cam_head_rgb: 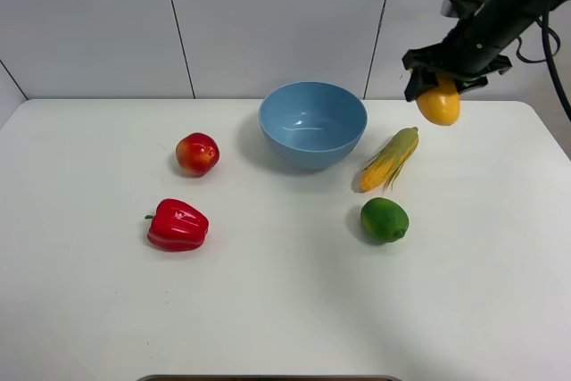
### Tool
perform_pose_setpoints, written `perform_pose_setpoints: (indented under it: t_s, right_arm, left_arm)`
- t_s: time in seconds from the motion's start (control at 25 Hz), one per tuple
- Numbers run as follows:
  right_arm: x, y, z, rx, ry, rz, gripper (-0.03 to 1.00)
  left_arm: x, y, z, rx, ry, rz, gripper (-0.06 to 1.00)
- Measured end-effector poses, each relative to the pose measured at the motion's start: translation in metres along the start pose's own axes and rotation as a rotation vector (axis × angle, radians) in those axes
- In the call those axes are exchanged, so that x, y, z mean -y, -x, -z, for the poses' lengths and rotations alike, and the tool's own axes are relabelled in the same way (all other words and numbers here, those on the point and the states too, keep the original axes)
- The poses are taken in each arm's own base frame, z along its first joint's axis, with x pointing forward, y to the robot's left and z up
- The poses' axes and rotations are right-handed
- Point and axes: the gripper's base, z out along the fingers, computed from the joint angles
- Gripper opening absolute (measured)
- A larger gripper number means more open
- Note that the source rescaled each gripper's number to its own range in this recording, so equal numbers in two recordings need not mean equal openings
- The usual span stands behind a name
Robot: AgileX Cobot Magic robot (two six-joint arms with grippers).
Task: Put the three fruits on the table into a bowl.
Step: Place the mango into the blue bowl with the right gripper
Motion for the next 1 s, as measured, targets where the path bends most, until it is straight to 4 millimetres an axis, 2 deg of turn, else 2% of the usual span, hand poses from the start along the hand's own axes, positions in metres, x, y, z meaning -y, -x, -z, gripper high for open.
perform_pose_setpoints:
  t_s: [0.04,0.08,0.12,0.16,0.2,0.36,0.52,0.76,1.0]
  right_arm:
    - [-0.011,0.005,0.003,0.024,0.008,0.026,0.00]
    - [-0.035,0.013,0.006,0.077,0.026,0.083,0.00]
    - [-0.035,0.013,0.006,0.077,0.026,0.083,0.00]
    - [-0.056,0.020,0.008,0.135,0.040,0.136,0.00]
    - [-0.066,0.022,0.008,0.162,0.047,0.160,0.00]
    - [-0.093,0.026,0.002,0.241,0.066,0.225,0.00]
    - [-0.107,0.028,-0.019,0.264,0.075,0.252,0.00]
    - [-0.113,0.024,-0.070,0.213,0.079,0.258,0.00]
    - [-0.114,0.017,-0.102,0.162,0.088,0.244,0.00]
  left_arm:
    - [0.000,0.000,0.000,0.000,0.000,0.000,1.00]
    - [0.000,0.000,0.000,0.000,0.000,0.000,1.00]
    - [0.000,0.000,0.000,0.000,0.000,0.000,1.00]
    - [0.000,0.000,0.000,0.000,0.000,0.000,1.00]
    - [0.000,0.000,0.000,0.000,0.000,0.000,1.00]
    - [0.000,0.000,0.000,0.000,0.000,0.000,1.00]
    - [0.000,0.000,0.000,0.000,0.000,0.000,1.00]
    - [0.000,0.000,0.000,0.000,0.000,0.000,1.00]
    - [0.000,0.000,0.000,0.000,0.000,0.000,1.00]
